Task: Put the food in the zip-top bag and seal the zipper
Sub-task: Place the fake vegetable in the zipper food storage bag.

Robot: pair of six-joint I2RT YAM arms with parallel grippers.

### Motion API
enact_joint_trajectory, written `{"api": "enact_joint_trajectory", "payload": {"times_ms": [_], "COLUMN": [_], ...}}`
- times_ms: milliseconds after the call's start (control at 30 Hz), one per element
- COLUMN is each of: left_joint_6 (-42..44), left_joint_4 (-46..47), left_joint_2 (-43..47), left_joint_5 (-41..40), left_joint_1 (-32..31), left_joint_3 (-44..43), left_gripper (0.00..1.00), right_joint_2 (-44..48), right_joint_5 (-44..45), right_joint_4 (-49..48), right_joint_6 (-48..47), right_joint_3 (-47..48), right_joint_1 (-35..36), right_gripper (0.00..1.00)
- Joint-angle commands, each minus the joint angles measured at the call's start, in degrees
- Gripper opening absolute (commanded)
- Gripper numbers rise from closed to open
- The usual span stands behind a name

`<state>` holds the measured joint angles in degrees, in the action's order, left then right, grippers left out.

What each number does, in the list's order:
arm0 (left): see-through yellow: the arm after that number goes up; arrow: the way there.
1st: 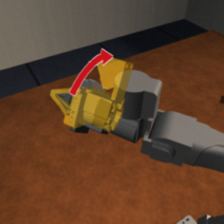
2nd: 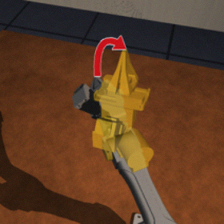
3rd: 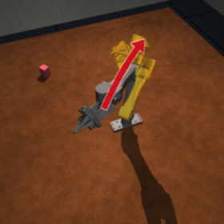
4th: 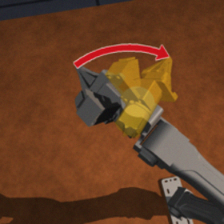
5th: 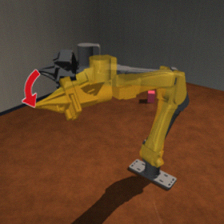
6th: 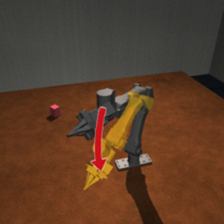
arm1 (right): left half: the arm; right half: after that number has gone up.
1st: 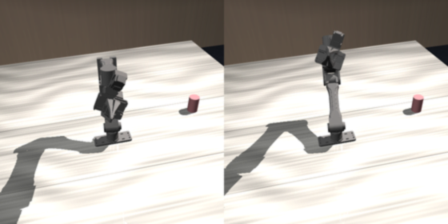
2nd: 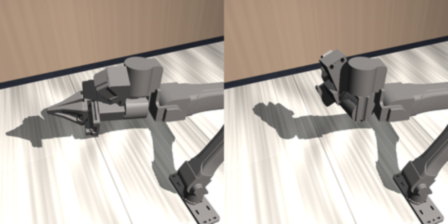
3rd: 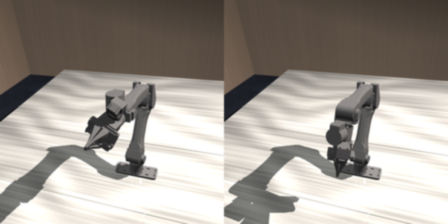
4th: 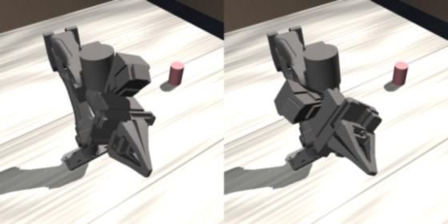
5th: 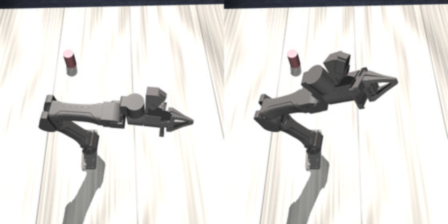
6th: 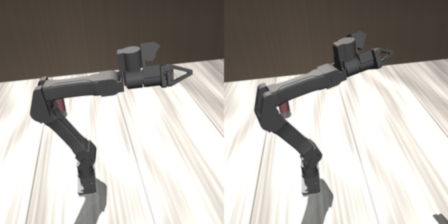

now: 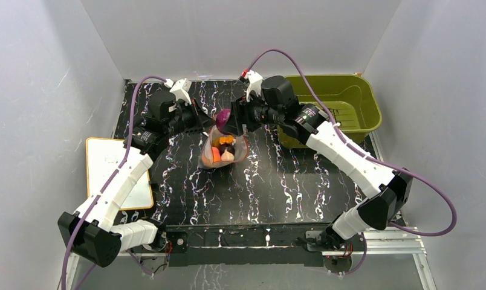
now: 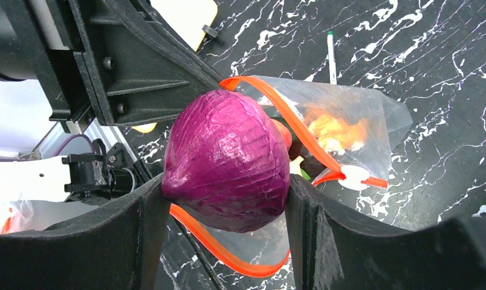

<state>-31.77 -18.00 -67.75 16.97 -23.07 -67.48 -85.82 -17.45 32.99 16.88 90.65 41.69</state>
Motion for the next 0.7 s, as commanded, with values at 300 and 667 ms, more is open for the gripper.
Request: {"api": "enact_joint_trajectory", "payload": {"times_ms": [300, 667], "left_joint_6": [-0.6, -0.7], "left_joint_4": [2.2, 2.1], "left_joint_2": [1.7, 1.6], "left_joint_5": [1.2, 1.2], "left_joint_1": [0.0, 0.0], "left_joint_3": [0.0, 0.0], "left_gripper": [0.00, 0.00], "right_joint_2": [2.5, 0.2], "right_joint_5": [-0.4, -0.4], "right_joint_4": [0.0, 2.2], "right_joint_6": [-5.2, -5.7], "right_joint_3": [-1.9, 1.2], "right_joint_1": [1.3, 1.2], "right_gripper": [0.53, 0.72]}}
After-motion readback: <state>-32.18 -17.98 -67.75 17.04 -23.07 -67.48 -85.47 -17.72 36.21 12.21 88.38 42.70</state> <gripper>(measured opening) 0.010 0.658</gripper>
